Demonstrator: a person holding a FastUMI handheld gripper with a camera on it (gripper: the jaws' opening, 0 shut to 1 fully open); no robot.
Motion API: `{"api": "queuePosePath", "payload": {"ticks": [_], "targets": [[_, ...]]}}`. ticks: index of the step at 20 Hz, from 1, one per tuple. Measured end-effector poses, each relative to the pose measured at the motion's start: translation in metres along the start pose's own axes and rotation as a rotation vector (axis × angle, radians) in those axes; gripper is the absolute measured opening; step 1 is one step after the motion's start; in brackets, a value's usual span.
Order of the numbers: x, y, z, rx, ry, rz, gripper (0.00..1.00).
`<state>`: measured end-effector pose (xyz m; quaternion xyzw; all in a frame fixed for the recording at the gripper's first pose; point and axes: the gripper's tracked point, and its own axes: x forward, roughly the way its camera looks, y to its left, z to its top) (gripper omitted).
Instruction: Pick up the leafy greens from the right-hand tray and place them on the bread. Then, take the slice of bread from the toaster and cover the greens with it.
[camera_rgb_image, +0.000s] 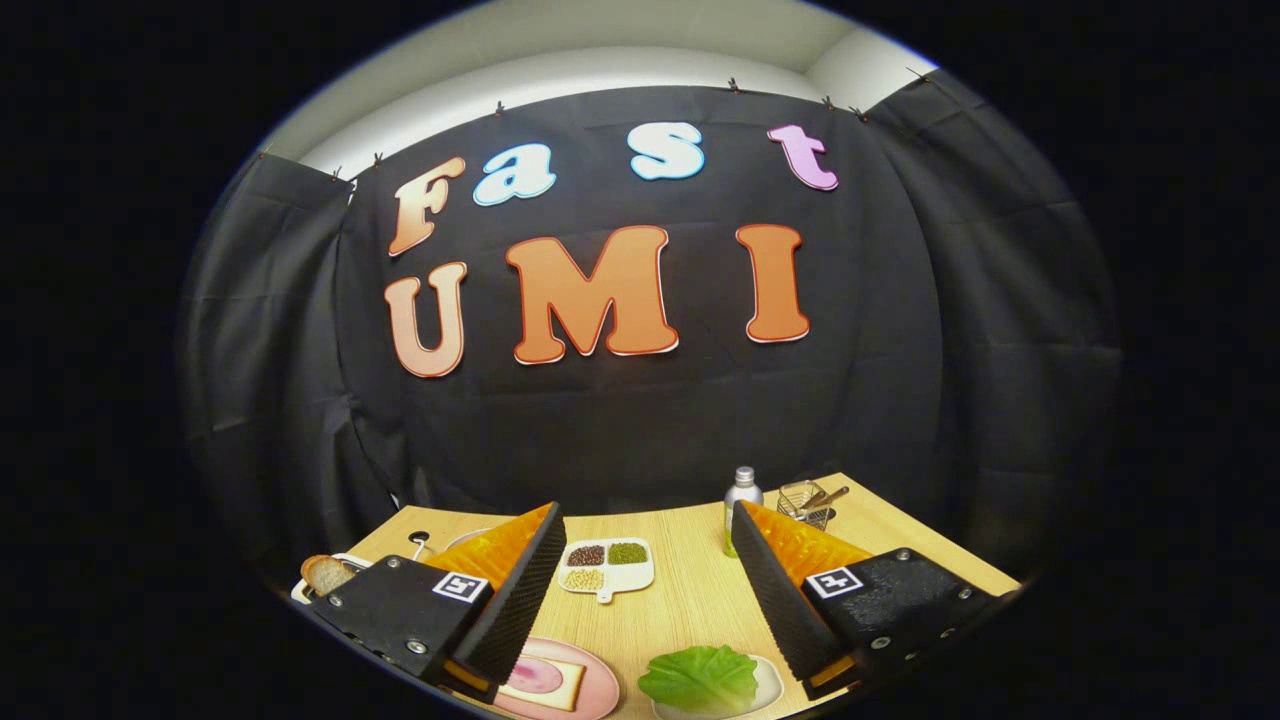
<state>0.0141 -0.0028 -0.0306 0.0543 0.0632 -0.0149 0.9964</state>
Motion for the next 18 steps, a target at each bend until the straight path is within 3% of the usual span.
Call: {"api": "queuePosePath", "payload": {"ticks": [5,9,18], "targets": [[0.008,-0.027,-0.054,0.005,0.122,-0.061,0.99],[0.006,-0.029,-0.108,0.054,0.259,-0.041,0.99],[0.004,-0.055,-0.185,-0.051,0.428,-0.06,0.99]]}}
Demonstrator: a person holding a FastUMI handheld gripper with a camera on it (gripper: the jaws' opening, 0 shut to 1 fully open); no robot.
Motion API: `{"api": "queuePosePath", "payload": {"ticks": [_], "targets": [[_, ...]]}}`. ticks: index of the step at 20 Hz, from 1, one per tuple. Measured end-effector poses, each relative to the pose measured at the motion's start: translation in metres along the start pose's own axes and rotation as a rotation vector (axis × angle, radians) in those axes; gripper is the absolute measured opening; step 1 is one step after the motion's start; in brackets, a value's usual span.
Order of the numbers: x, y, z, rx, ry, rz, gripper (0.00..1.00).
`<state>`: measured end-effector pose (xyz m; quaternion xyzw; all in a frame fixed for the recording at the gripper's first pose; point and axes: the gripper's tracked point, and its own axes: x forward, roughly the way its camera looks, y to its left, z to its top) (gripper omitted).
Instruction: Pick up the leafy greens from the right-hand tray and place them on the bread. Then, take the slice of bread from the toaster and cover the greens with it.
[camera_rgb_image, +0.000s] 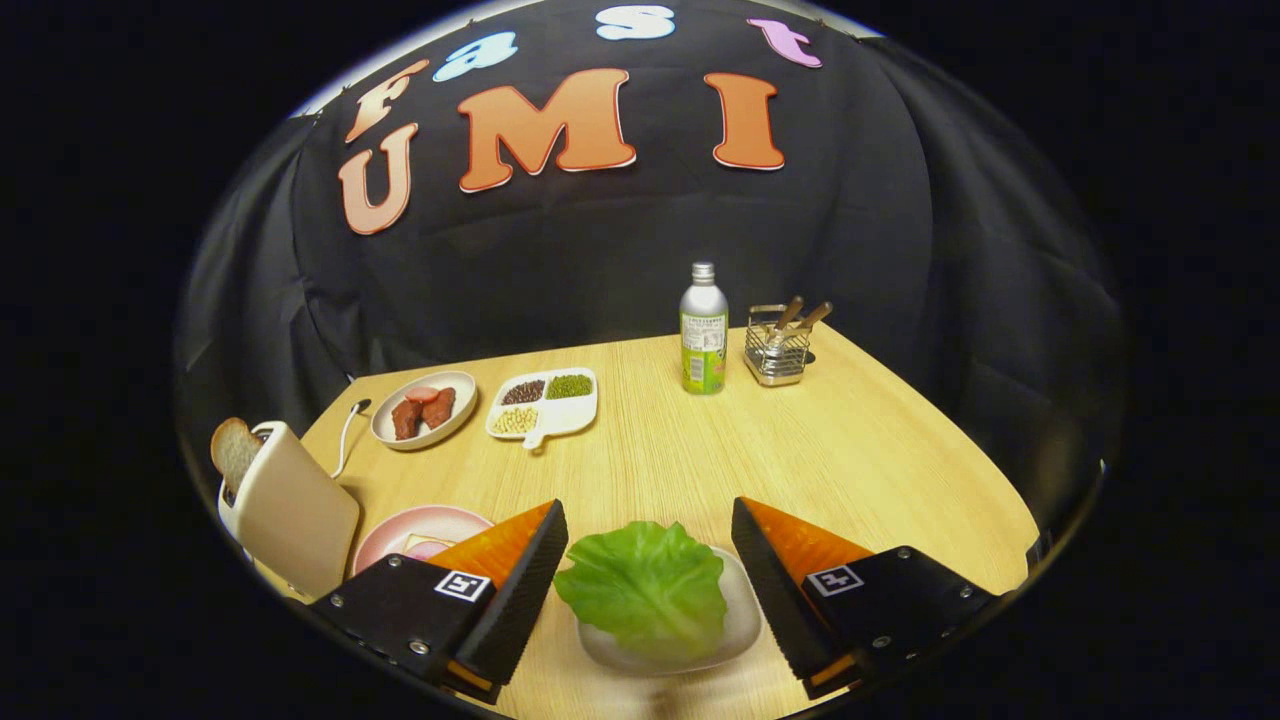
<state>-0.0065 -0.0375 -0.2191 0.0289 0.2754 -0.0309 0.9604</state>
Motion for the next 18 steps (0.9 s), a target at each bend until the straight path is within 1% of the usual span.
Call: {"api": "queuePosePath", "payload": {"ticks": [9,18], "targets": [[0.015,-0.001,-0.046,-0.105,0.123,0.018,0.99],[0.022,-0.001,-0.083,-0.158,0.219,0.035,0.99]]}}
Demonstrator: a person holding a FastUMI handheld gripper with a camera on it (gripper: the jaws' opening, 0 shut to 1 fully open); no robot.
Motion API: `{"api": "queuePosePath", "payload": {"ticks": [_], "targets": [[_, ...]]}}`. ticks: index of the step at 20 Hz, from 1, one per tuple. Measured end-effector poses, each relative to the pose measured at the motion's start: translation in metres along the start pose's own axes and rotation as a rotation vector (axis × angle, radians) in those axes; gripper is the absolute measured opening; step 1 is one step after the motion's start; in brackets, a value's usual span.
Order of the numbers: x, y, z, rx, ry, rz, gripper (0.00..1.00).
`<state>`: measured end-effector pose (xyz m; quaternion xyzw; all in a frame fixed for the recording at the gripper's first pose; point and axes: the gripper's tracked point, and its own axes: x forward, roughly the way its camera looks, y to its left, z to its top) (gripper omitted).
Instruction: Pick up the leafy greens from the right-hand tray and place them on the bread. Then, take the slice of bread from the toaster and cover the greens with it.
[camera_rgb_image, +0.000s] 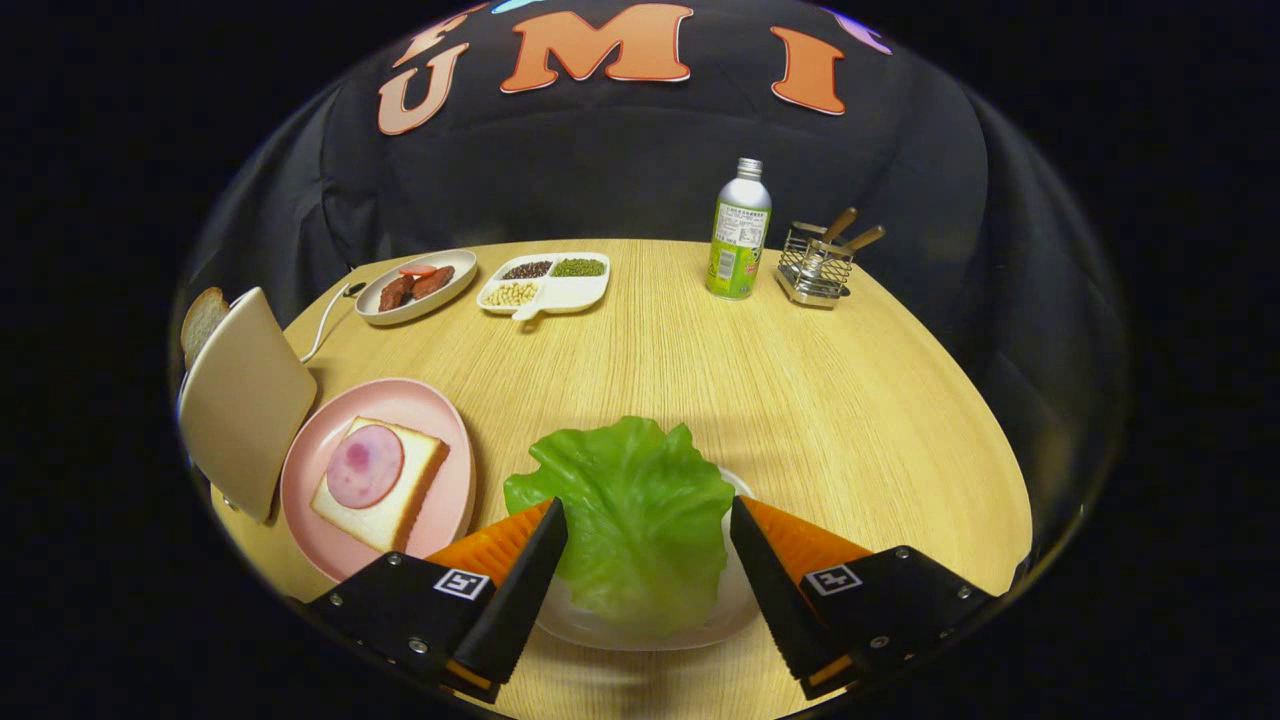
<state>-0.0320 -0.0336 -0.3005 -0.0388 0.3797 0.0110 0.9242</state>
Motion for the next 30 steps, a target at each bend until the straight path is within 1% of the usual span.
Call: {"api": "queuePosePath", "payload": {"ticks": [2,3,9,12,14,15,17,18,23,24,27,29,30], "targets": [[0.002,0.0,-0.006,-0.009,0.017,0.0,0.96],[0.003,0.001,-0.008,-0.014,0.025,0.002,0.92],[0.009,0.007,-0.017,-0.027,0.065,0.029,0.81],[0.01,0.008,-0.021,-0.034,0.084,0.035,0.77],[0.011,0.012,-0.02,-0.029,0.091,0.048,0.71],[0.011,0.011,-0.02,-0.026,0.089,0.047,0.65],[0.011,0.009,-0.021,-0.019,0.096,0.045,0.59],[0.01,0.008,-0.021,-0.016,0.099,0.045,0.58],[0.009,0.005,-0.022,0.002,0.109,0.035,0.37],[0.009,0.005,-0.021,0.003,0.11,0.036,0.35],[0.008,0.003,-0.022,-0.001,0.116,0.022,0.11],[0.009,0.003,-0.022,-0.003,0.117,0.02,0.03],[0.008,0.004,-0.021,-0.001,0.117,0.02,0.03]]}}
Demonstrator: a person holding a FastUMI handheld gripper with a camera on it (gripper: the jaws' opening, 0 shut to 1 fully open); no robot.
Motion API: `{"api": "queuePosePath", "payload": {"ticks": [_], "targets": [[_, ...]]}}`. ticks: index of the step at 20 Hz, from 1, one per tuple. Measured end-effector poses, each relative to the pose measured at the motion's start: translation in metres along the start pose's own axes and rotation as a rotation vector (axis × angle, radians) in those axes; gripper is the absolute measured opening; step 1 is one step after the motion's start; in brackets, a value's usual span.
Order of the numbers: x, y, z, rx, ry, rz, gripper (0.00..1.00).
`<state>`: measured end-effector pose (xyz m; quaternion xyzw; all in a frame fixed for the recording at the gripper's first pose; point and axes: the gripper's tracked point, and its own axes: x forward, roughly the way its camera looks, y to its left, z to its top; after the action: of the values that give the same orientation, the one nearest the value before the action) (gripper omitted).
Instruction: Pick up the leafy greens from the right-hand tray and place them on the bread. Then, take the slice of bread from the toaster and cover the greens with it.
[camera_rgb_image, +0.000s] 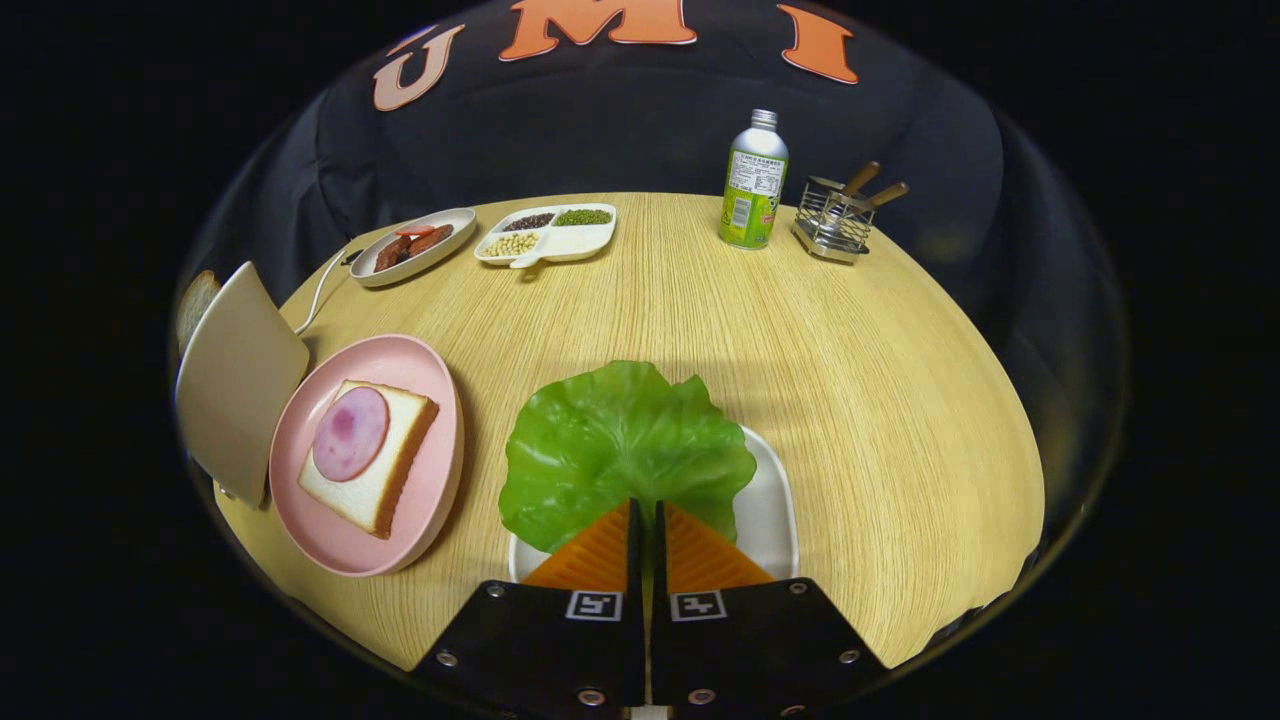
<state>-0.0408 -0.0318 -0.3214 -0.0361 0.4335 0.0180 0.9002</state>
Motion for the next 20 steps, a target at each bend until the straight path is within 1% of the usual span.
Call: {"api": "queuePosePath", "payload": {"ticks": [2,8,15,20], "targets": [[-0.001,-0.001,-0.001,0.023,0.011,-0.006,0.01],[-0.017,0.0,0.007,0.04,-0.024,-0.016,0.01],[-0.038,0.004,0.034,0.054,-0.102,-0.028,0.01],[-0.052,0.014,0.048,0.067,-0.134,-0.016,0.01]]}}
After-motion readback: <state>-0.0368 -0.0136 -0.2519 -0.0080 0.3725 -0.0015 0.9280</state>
